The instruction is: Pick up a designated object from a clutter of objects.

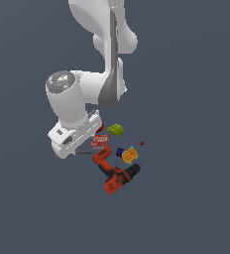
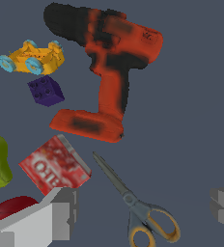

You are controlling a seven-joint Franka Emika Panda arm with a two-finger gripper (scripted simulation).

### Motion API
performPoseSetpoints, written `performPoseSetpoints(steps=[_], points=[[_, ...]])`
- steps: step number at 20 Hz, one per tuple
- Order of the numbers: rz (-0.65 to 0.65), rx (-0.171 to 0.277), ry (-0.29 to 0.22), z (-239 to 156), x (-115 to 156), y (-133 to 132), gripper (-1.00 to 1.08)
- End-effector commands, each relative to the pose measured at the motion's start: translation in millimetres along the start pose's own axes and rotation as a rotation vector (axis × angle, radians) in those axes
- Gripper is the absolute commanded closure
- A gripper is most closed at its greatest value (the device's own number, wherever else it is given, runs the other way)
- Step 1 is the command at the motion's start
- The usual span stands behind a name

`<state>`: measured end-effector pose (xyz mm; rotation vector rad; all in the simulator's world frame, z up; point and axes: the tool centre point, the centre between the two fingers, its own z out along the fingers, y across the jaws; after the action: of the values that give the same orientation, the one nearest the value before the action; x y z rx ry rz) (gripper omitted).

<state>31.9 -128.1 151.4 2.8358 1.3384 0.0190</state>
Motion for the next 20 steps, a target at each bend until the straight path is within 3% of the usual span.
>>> performPoseSetpoints(steps=[1, 20], points=[[-0.050, 0.001, -0.001, 10, -8, 4, -0.92], [-0.384, 0.010, -0.006, 81, -66, 19, -0.92]])
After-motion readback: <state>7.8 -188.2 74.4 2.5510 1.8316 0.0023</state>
